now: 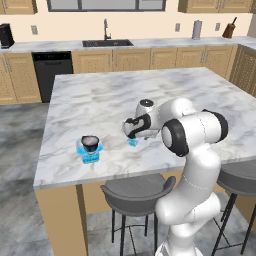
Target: Stack the yogurt containers by placing the smaller containers on top of the larger containers.
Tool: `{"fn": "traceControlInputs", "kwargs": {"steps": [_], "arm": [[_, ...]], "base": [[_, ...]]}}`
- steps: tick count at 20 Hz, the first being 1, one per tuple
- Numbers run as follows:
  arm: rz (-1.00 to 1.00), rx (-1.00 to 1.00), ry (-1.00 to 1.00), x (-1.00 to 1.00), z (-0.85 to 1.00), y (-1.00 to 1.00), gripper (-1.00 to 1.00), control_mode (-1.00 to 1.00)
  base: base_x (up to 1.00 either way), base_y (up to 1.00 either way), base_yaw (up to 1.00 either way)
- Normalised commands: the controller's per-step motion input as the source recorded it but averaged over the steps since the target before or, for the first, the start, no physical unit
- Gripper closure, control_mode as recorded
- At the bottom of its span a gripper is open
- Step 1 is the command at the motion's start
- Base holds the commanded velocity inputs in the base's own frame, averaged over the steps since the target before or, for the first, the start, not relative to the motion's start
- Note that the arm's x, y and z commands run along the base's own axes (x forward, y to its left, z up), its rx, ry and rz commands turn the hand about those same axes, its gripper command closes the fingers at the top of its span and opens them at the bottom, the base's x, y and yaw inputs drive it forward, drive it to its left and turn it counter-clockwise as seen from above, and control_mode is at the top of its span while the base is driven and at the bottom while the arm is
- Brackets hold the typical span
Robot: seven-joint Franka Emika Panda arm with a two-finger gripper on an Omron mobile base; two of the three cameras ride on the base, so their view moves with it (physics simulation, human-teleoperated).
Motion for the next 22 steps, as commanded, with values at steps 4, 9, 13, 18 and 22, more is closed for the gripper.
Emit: {"fn": "traceControlInputs", "kwargs": {"steps": [4,9,13,18,22], "arm": [[0.00,-0.02,0.00,0.19,-0.02,0.00,-1.00,-1.00],[0.00,-0.01,0.00,0.16,-0.01,0.00,-1.00,-1.00],[0.00,0.00,0.00,0.06,-0.09,0.00,-1.00,-1.00],[0.00,-0.02,0.00,0.07,-0.07,0.00,-1.00,-1.00],[-0.05,-0.03,0.02,0.11,-0.01,0.03,-1.00,-1.00]], "base": [[0.00,0.00,0.00],[0.00,0.00,0.00],[0.00,0.00,0.00],[0.00,0.00,0.00],[0.00,0.00,0.00]]}}
